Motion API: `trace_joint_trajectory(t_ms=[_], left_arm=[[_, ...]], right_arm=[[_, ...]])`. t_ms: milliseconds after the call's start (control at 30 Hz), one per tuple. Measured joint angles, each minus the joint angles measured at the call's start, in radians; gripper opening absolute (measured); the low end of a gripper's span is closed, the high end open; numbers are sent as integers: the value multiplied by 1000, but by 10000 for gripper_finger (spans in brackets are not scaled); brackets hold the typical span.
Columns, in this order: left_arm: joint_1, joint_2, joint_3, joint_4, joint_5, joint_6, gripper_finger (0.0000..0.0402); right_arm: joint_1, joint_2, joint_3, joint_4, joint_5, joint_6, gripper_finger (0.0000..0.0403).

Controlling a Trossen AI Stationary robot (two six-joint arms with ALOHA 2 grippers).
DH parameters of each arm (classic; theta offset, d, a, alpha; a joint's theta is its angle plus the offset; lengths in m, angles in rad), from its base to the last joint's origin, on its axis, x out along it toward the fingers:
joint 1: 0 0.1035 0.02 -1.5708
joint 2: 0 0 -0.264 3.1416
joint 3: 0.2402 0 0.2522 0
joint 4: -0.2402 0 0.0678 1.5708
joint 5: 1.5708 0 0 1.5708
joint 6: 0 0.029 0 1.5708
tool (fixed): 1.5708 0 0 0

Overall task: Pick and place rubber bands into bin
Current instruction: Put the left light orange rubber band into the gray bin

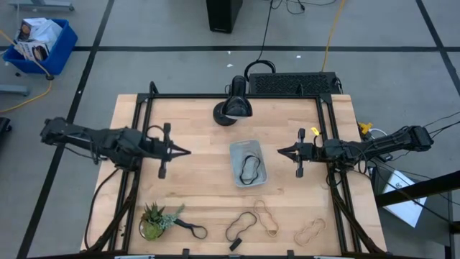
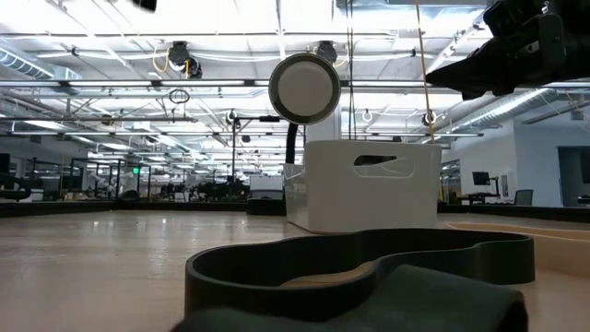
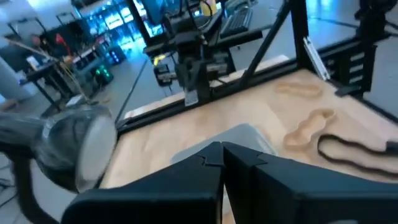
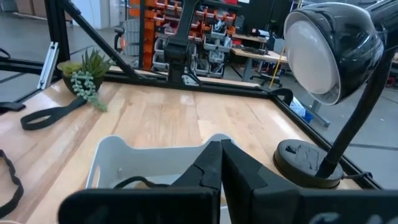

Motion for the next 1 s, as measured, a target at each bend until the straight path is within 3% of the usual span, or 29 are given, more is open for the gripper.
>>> trace_joint_trajectory(t_ms=[200, 400, 800, 900, 1000], left_arm=[[1, -152, -299, 254, -89, 21, 2], [0, -317, -455, 286, -92, -23, 2], [2, -422, -491, 142, -119, -58, 19], [2, -421, -491, 137, -119, -68, 25], [2, -421, -491, 137, -119, -97, 25]], right_arm=[[0, 0, 0, -1, -2, 28, 0], [0, 1, 0, -5, -3, 28, 0], [20, 29, 29, -1, -8, -27, 4], [87, 100, 100, -42, -24, -69, 25], [161, 201, 206, -79, 32, -87, 58]])
